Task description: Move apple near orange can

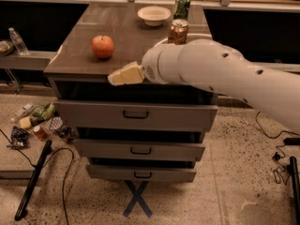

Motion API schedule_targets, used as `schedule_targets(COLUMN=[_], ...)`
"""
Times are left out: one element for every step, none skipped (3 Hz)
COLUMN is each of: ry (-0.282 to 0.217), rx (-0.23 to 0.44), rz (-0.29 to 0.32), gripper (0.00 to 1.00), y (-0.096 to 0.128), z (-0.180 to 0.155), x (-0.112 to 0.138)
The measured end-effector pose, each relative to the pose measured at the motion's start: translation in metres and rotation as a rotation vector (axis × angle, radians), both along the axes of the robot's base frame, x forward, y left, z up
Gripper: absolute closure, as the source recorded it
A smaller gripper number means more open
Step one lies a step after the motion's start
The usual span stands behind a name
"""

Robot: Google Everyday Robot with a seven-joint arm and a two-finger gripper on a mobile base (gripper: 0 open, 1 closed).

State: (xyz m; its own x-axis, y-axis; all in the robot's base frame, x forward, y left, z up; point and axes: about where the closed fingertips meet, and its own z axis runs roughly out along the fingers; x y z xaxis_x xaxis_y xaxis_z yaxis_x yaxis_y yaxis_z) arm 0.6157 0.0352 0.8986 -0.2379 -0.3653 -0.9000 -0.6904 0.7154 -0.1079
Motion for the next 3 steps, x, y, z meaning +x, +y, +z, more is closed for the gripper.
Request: schedule_targets(ry=[-0.115, -0.099, -0.046], rx=[0.124, 0.210, 0.223], rz=[-0.030, 0.017, 0.041], gripper=[0.00, 0.00, 0.00], y=[0.042, 0.090, 0.112], z=[0.017, 0.008, -0.012], x=[0.066, 0.116, 0.141])
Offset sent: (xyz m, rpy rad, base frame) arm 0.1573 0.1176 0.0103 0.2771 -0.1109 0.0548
